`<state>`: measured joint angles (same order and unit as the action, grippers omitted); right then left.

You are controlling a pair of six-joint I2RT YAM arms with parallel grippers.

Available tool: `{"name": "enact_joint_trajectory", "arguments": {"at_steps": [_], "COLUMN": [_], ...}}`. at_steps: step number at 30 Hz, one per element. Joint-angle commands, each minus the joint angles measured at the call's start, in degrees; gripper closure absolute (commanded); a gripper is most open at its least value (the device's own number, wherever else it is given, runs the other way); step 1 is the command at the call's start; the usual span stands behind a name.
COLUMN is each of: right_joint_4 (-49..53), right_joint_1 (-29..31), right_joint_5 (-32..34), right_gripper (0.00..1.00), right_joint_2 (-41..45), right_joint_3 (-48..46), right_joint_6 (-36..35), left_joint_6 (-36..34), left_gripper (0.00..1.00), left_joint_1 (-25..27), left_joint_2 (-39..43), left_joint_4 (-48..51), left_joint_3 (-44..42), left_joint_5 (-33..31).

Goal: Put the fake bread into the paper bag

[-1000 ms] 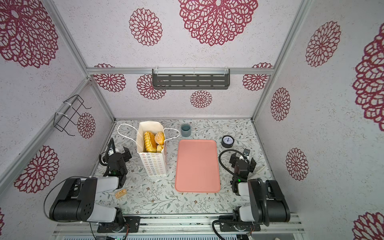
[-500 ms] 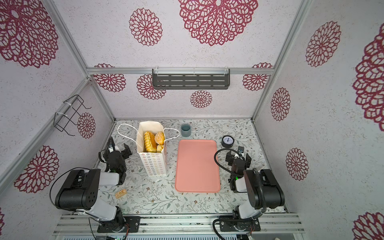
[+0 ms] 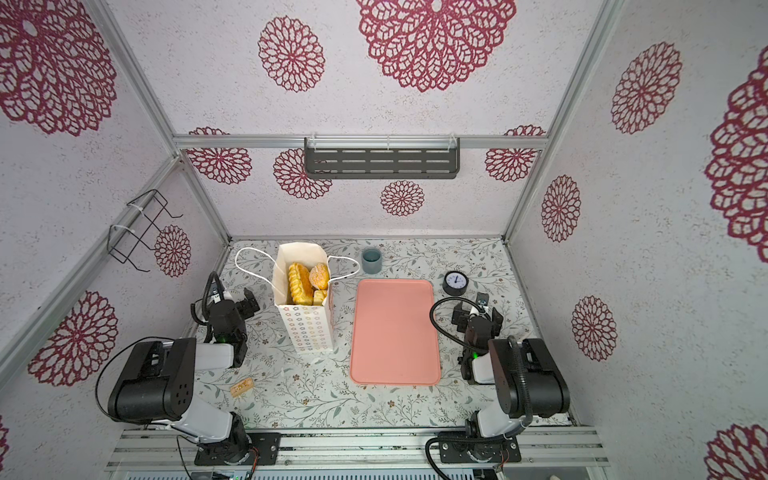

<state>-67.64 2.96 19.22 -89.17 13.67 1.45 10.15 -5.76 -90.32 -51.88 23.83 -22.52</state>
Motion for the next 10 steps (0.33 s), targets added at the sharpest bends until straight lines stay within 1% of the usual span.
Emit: {"name": "enact_joint_trajectory", "arguments": {"at_steps": [1,3,10], "right_joint_4": [-1.7,0.04,-1.33], "right_joint_1": [0.2,-0.98,-1.03], "right_joint_5": [-0.51,-2.97,-3.22], "right_gripper": [0.01,0.01,0.01], "right_joint_2": [0.8,0.83,1.19], "right_joint_3": [0.82,1.53,0.77], "right_joint_6": [0.28,0.95,0.7], "left_joint_6": [-0.22,-0.18,-0.22], "left_gripper": [0.03,0.03,0.03], "left_joint_1": [0.22,0.22,0.24], "left_joint_2": [1.02,0.93,0.88], "left_joint_4": [-0.2,-0.07,0.23], "left_joint_3": [-0.44,-0.28,-0.09], "left_joint_5": [0.64,0.55,0.38]}}
